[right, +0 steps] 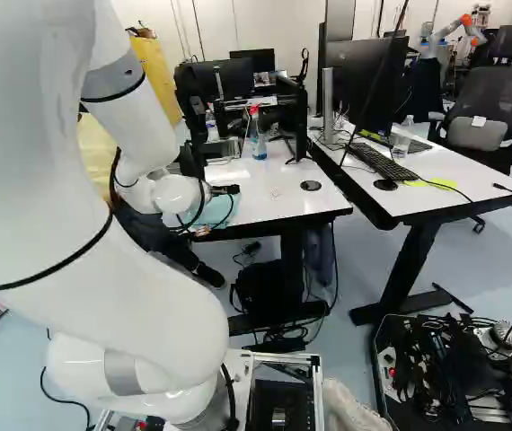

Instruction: Clean the table with the green towel

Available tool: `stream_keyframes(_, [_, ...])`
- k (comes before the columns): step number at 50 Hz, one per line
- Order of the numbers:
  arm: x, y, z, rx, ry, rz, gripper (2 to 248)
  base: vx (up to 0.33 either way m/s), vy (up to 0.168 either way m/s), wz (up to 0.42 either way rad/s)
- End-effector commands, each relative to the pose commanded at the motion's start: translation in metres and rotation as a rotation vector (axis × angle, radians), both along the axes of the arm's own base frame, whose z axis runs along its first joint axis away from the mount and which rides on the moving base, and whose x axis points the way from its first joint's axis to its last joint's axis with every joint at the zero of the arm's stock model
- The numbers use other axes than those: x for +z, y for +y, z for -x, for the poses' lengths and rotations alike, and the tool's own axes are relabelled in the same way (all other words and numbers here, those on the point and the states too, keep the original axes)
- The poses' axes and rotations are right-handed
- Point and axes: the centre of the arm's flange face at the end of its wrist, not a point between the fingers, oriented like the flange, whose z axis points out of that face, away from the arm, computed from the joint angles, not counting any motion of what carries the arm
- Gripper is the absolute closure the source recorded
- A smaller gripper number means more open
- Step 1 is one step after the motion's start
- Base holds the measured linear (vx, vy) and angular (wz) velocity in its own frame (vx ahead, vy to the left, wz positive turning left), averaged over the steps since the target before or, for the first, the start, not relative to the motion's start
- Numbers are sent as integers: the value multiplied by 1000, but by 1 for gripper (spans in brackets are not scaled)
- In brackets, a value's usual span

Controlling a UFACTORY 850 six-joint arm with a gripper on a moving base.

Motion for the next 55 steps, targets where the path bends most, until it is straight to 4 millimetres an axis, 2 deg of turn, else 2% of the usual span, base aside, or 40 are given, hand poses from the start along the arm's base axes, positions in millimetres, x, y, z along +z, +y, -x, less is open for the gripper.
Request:
stream_keyframes(22, [-4, 8, -16, 14, 53, 10, 3, 0, 0, 0])
stream_keyframes(55, [-7, 9, -15, 15, 100, 19, 3, 0, 0, 0])
